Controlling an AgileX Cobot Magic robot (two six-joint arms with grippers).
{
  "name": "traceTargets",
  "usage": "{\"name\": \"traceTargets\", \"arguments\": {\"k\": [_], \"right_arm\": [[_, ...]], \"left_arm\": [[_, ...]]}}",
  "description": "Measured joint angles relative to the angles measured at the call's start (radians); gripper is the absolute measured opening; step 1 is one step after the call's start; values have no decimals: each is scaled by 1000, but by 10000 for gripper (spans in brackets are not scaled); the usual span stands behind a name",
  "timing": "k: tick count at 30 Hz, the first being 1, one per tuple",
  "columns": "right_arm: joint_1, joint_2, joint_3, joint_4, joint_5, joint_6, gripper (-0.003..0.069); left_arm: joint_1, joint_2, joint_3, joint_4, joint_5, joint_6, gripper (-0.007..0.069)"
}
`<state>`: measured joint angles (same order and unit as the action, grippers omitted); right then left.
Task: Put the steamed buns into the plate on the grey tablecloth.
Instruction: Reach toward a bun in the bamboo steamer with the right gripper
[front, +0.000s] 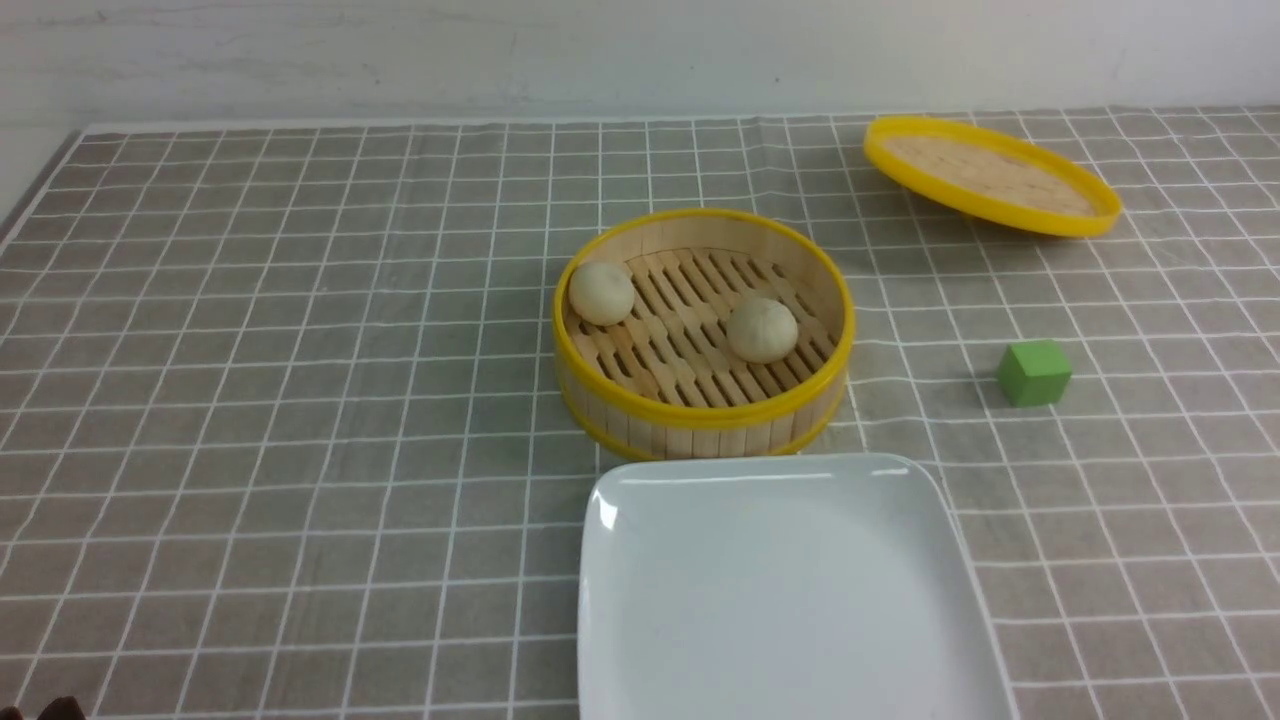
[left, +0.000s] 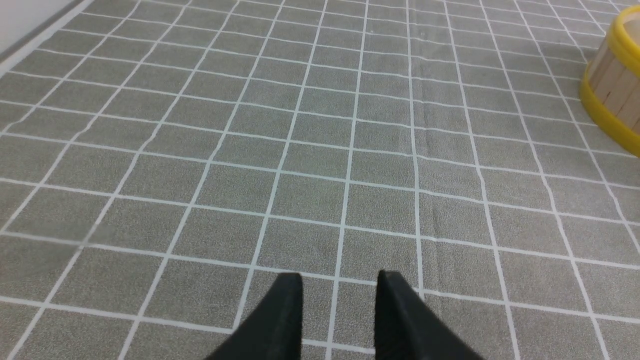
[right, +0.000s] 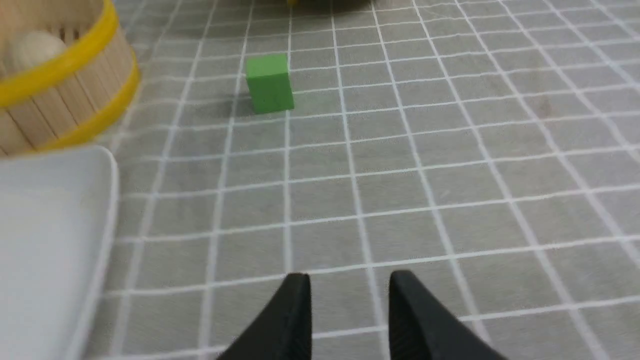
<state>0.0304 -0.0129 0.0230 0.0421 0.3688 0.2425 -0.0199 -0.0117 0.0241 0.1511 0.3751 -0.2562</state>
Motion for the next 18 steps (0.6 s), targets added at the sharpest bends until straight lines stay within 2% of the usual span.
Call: {"name": "traceTargets", "arguments": {"k": [2,8,15,18], "right_arm": [[0,0,2,158,-29,115,240],[0,0,2,408,-54,286,240],[0,0,-11,440,-74,287,213],[0,3,-118,340,-74,225,110]], "left_arm": [[0,0,0,1,0,0,238],[0,0,0,1,0,0,239],[0,0,0,2,0,0,239],[0,0,0,11,0,-1,239]]}}
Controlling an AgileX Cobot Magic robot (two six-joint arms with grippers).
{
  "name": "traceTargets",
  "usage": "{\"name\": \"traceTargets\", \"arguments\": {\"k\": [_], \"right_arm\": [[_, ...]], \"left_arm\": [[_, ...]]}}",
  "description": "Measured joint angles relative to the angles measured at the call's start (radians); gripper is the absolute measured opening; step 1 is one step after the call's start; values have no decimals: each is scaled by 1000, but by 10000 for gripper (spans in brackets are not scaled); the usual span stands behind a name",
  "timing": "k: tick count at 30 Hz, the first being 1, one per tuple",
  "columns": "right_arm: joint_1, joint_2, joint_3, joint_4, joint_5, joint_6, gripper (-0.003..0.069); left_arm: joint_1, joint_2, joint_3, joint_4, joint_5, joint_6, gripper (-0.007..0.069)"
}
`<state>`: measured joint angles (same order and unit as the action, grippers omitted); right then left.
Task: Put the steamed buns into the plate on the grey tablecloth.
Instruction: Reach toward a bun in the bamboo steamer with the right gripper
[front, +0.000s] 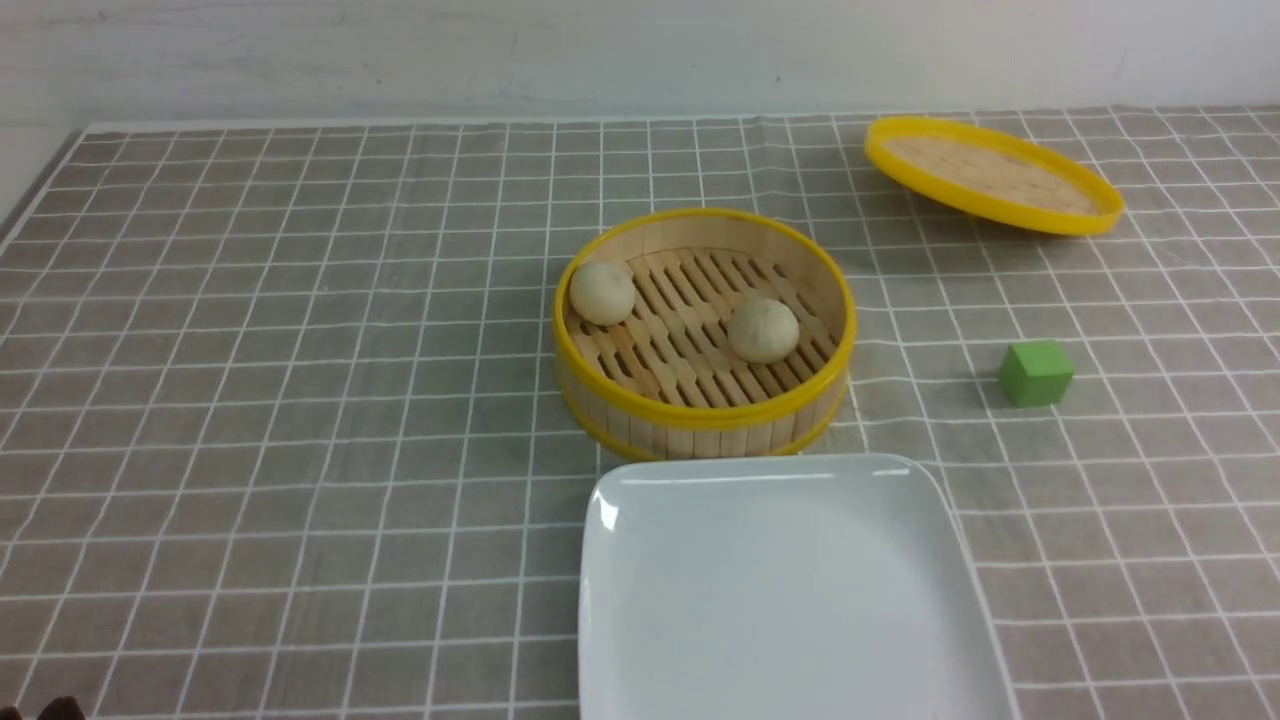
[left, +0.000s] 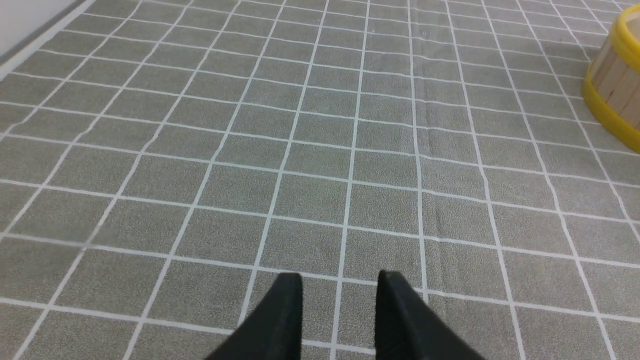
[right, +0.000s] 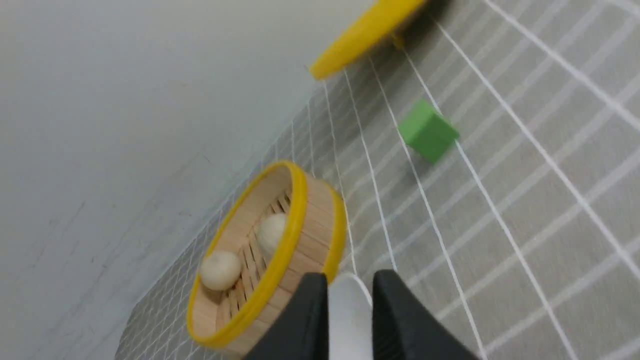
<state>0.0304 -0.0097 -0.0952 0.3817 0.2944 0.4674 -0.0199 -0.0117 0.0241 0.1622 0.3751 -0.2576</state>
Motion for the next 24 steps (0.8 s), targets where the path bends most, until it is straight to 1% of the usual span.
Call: {"name": "traceTargets", "arguments": {"k": [1,2,3,4,5,6,7,8,9,10,11,12,13,14,16,17,18,19,20,21,22,23,24], "right_arm": [[0,11,-34,-37,5,-19,78],[0,14,-43,-47,8,-28,69],[0,42,-97,-110,33,-49,24],[0,83,-163,-194,89,-67,-4],[0,127,-210,-260,149,-71,-11],[0,199,-279,-353,254,-68,-11],[0,245,-309,-390,304,-64,-10],[0,293,-360,-444,387,-52,-8],[0,353,-400,-479,452,-43,-3],[0,377,-410,-486,467,-41,-3],[-1,449,-486,-524,562,-36,2],[-1,530,-535,-531,629,-36,6],[-1,541,-543,-530,636,-37,7],[-1,585,-574,-515,656,-45,10],[-1,710,-619,-416,644,-96,21],[-1,761,-628,-356,627,-136,31],[-1,840,-638,-264,600,-215,51],[-1,850,-639,-250,597,-229,55],[1,929,-651,-138,574,-346,87],[6,957,-660,-82,567,-407,108],[7,976,-662,-69,566,-422,113],[23,1032,-682,22,559,-522,157],[33,1059,-692,59,556,-561,170]], "left_arm": [[0,0,0,-6,-1,-12,239],[0,0,0,-8,-2,-20,239],[0,0,0,-34,-6,-53,239],[0,0,1,-107,-16,-121,239],[0,0,2,-175,-23,-171,239],[0,0,4,-278,-35,-265,239],[0,0,4,-335,-40,-331,239],[0,0,4,-386,-44,-381,239],[0,0,4,-431,-48,-415,239],[0,0,4,-442,-50,-436,239],[0,0,4,-513,-53,-510,239],[0,0,4,-558,-55,-554,239],[0,0,4,-558,-57,-560,239],[0,0,4,-577,-59,-585,239],[0,0,4,-597,-71,-614,239],[0,0,4,-599,-76,-618,239],[0,0,4,-603,-88,-623,239],[0,0,4,-602,-91,-623,239],[0,0,4,-603,-99,-624,239],[0,0,4,-603,-100,-624,239],[0,0,4,-603,-101,-624,239],[0,0,4,-603,-102,-624,239],[0,0,4,-603,-102,-624,239]]}}
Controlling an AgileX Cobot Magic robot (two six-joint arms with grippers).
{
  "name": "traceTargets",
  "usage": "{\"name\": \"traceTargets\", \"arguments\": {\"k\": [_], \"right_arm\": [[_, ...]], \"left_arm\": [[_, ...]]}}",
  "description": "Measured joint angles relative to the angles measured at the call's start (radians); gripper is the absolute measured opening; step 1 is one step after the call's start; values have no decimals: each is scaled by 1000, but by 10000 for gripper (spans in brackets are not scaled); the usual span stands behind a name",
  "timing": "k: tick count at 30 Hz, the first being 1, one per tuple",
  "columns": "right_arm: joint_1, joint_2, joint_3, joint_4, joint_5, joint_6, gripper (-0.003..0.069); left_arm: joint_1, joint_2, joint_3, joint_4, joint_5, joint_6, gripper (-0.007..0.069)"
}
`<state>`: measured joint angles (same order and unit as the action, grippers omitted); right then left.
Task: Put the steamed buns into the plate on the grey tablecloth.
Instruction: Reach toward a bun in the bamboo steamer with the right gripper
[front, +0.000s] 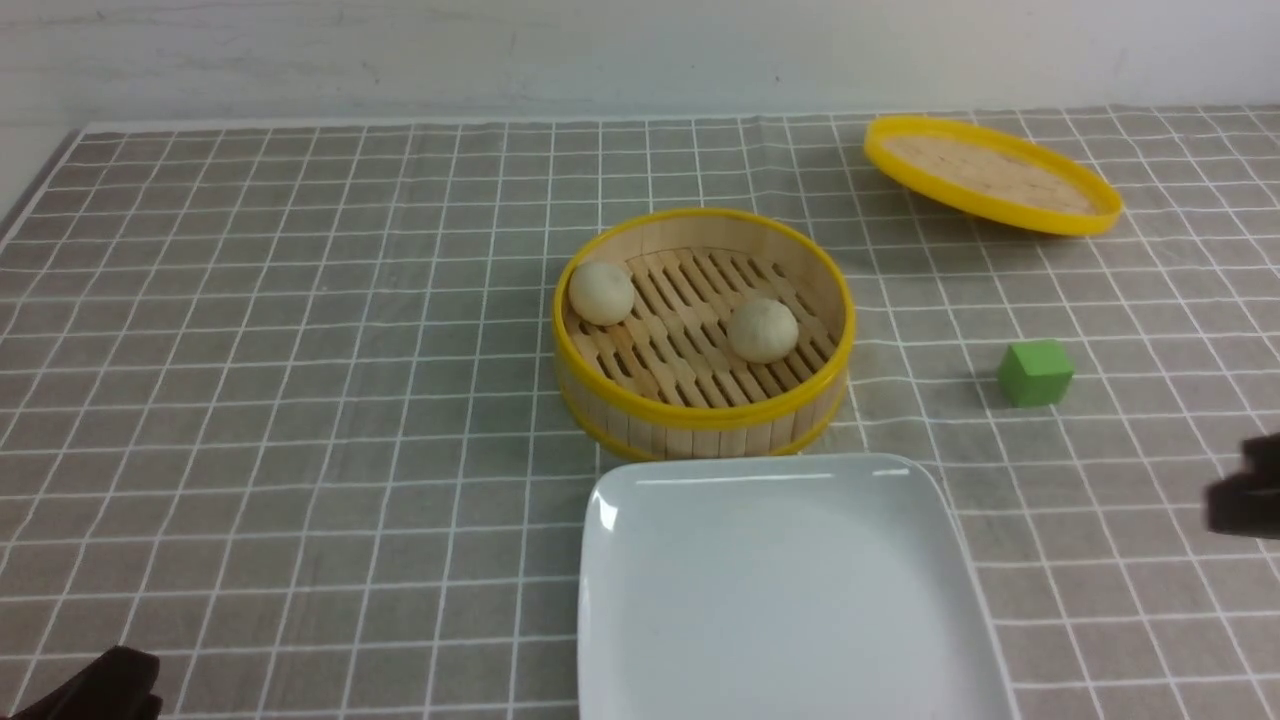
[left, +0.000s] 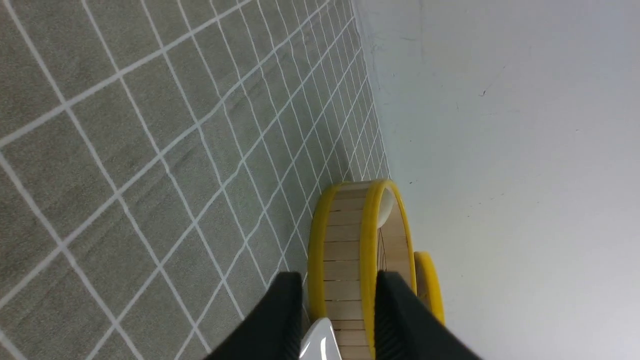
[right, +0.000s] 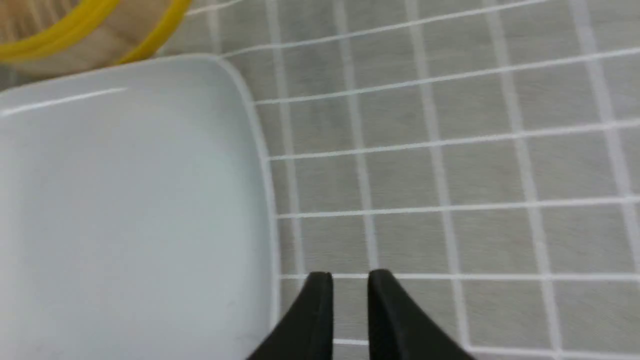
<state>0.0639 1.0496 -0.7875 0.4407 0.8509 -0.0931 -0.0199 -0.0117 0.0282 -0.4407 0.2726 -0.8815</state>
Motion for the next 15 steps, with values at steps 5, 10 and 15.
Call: {"name": "traceTargets", "arguments": {"k": [5,10,15], "right_arm": [[133,274,-170,187,-20,-173,365],[247,499,-412,132,-25,-190,445],[319,715,-658,-1,-24,-164,458]], "left_arm": [[0,0,-4,-96,13,14,241],[0,0,-104,-132,99,150,241],[0,18,-215,-133,197,271,241]]}}
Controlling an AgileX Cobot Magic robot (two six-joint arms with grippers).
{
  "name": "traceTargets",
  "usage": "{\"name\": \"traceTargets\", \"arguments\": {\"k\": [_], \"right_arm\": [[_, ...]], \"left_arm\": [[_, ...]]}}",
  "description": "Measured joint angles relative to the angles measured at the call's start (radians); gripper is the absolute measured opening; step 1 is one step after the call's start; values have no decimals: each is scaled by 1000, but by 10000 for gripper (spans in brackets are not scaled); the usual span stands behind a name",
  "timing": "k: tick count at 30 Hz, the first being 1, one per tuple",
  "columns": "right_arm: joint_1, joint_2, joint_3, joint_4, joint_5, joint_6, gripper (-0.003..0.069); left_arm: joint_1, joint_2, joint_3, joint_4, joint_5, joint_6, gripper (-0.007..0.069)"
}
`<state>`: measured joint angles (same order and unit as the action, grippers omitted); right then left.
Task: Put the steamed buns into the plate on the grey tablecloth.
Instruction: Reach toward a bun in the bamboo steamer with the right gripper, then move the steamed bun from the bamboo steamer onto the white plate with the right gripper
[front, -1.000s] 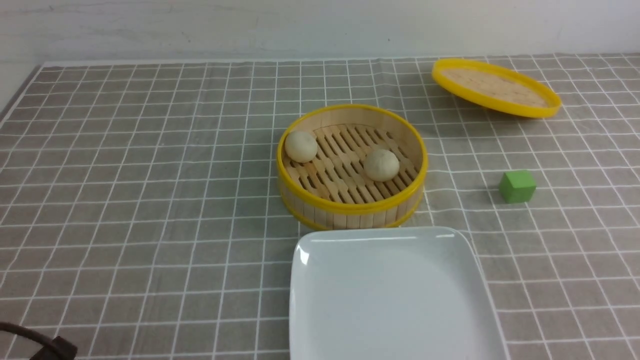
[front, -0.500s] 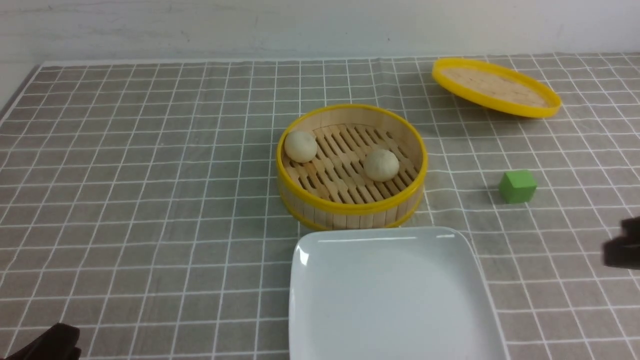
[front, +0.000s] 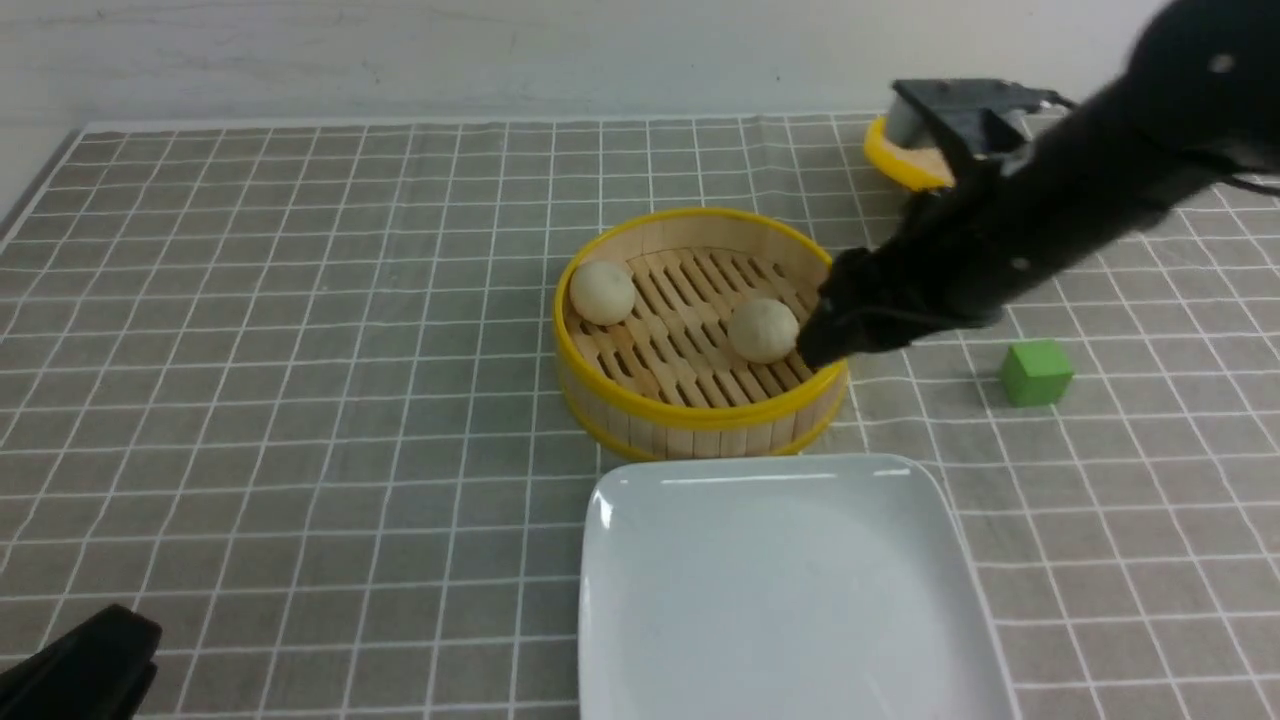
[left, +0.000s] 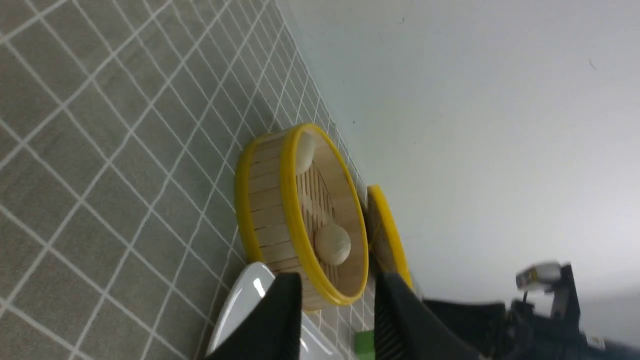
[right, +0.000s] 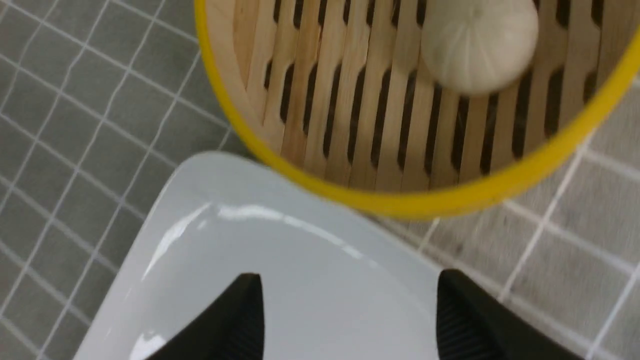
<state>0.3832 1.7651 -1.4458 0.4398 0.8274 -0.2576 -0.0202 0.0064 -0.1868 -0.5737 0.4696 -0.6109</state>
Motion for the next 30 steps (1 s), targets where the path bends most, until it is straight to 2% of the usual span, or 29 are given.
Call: {"name": "traceTargets", "arguments": {"k": [6,11,14,16,17,19,22,23,24,28,30], "right_arm": [[48,217,-229,-123,7,12,460],[53,312,-297,-187,-40,32,454],[53,350,-303,-230,-85,71,424],[53,375,-304,-277,-119,107,353],[53,377,-304,-284,-123,111,347],[53,384,-305,-321,-132,136,247],[53,383,-306,-329,-131,148,147],[53,375,-306,-329,-120,162,65],[53,368,-306,-328,-112,163,36],[53,315,-304,-322,-43,163,18],[53,222,-304,-322,65,163,18]], "left_arm": [[0,157,-35,10,139,70,241],[0,278,-35,37,179,146,241],[0,344,-35,35,191,186,241],[0,385,-35,28,214,198,241],[0,387,-35,28,218,199,241],[0,400,-35,28,238,202,241],[0,401,-35,27,252,202,241],[0,401,-35,27,255,202,241],[0,401,-35,27,256,202,241],[0,401,-35,27,262,205,241],[0,401,-35,27,268,205,241]]}}
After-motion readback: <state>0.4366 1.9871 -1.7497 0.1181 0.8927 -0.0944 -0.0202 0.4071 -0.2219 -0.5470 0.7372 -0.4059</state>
